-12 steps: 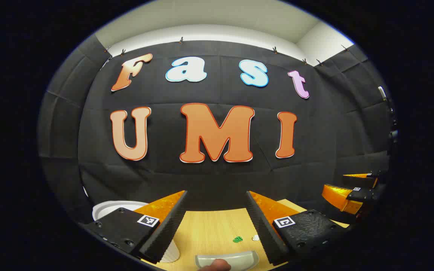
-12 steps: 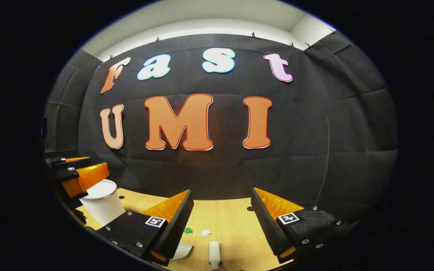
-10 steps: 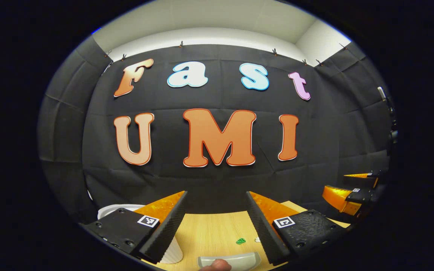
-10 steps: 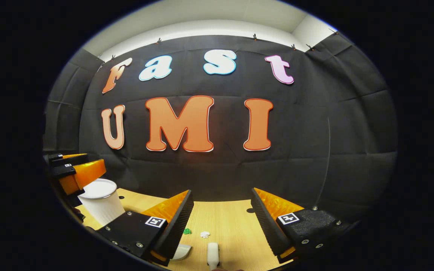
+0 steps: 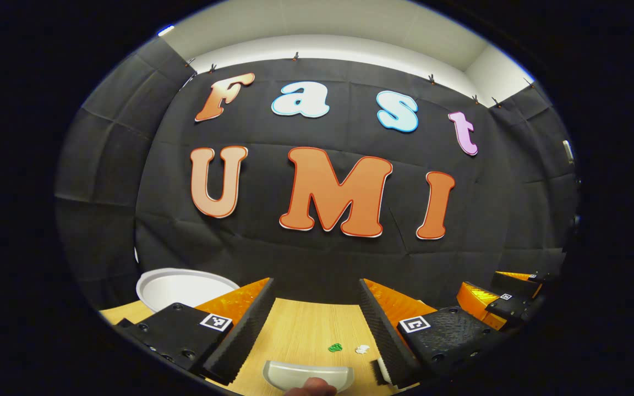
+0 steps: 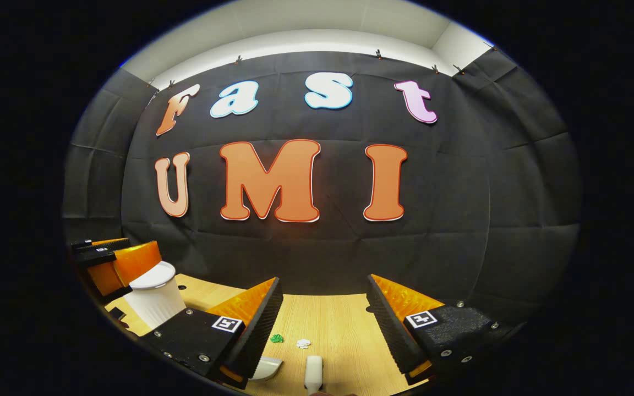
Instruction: Pick up the small broom and dustpan from the desktop, sweep the trash into the dustpan with the broom, and then empty the trash into the garbage bin.
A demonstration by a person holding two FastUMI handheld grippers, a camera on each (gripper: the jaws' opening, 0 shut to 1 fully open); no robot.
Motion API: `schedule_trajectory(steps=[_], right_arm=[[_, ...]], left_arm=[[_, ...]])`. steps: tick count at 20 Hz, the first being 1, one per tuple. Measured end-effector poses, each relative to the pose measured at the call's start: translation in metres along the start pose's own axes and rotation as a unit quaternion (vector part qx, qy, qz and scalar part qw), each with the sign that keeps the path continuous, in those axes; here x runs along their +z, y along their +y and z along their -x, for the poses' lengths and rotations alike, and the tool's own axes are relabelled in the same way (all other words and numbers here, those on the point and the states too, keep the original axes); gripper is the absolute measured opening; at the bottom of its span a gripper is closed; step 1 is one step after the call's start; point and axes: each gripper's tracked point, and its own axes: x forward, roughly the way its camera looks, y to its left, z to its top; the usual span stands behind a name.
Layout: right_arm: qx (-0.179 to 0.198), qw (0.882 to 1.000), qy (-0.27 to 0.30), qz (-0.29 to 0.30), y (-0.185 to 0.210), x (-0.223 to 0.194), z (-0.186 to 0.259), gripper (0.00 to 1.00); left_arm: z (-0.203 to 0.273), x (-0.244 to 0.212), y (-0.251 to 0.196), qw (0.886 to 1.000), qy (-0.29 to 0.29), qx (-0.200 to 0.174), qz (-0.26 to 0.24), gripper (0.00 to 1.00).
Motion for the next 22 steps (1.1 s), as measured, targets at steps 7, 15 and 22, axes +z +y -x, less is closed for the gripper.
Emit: schedule_trajectory(steps=[7,15,22], right_arm=[[0.005,1.0,0.006,-0.005,0.002,-0.005,-0.002,0.92],[0.017,1.0,-0.001,-0.015,0.0,-0.005,0.0,0.92],[0.026,0.999,0.016,-0.012,-0.005,-0.017,0.001,0.92]], left_arm=[[-0.007,-0.01,0.002,1.0,0.007,0.001,-0.012,0.94],[-0.007,-0.014,-0.006,1.0,0.013,0.001,-0.022,0.95],[0.0,-0.019,-0.013,0.999,0.021,0.001,-0.033,0.94]])
